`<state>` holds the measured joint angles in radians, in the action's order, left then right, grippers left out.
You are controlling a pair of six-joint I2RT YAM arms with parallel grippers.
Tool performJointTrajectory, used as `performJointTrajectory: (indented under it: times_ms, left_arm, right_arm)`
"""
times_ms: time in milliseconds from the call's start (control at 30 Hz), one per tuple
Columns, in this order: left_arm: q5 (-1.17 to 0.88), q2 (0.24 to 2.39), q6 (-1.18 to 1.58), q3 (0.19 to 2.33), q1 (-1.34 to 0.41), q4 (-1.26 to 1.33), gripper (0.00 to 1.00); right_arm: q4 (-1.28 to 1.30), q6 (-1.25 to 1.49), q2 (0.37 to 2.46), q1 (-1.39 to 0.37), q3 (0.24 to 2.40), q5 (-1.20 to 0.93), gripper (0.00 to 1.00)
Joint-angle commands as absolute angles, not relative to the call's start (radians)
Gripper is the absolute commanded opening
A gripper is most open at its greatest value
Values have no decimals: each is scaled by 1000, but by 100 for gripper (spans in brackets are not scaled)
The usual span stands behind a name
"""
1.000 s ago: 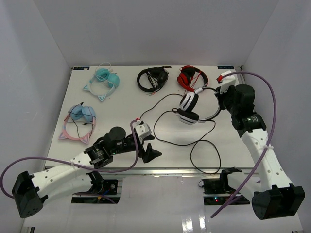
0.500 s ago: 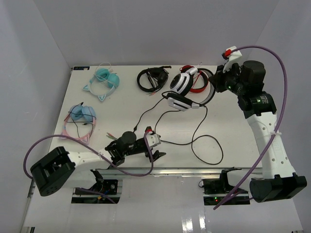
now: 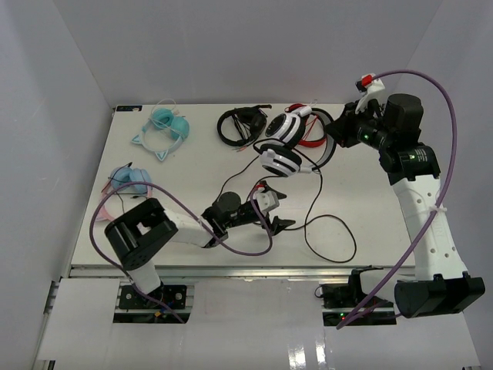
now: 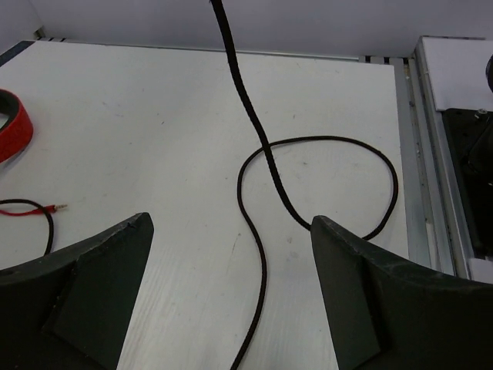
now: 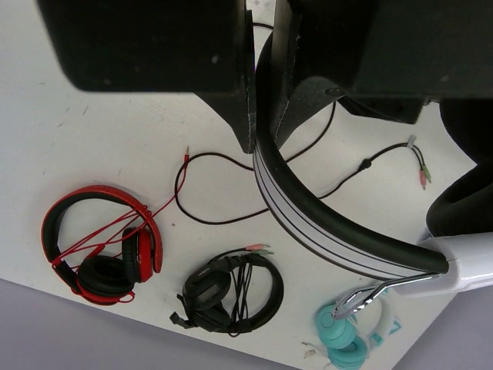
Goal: Wrap the headphones
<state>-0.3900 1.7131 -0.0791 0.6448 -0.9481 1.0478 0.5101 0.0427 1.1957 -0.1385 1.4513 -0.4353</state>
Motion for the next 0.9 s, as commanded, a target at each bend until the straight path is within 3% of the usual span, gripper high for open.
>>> performJointTrajectory:
  times_ms: [0,200,300,367,433,567,867]
  left_arm:
    - [-487,1785,32,735,-988,1190,94]
    - [-464,1926,71,827,-1044,1215,91]
    - [-465,1977,109,858,-1054,1237,82]
    - [-470,2016,128,878,-1059,1233,67]
    - [-473,2041,143,883,-1062,1231,42]
    - [-467,2033,144,847,-1062,1232,1]
    - [-495,1913,46,774,-1065,1088,0]
  right_arm:
    - [446,133,1175,-129,1520,-524,8]
    - [442,168,1171,-109,1522,-566,8]
    - [442,185,1161,-88,1529,-587,8]
    - [442,196,1156,-74,1540,-606,8]
    - [442,212,1152,-51,1553,-630,8]
    - [442,221,1146,-13,1562,-650,8]
    - [436,233,1164,51,1539,-635,8]
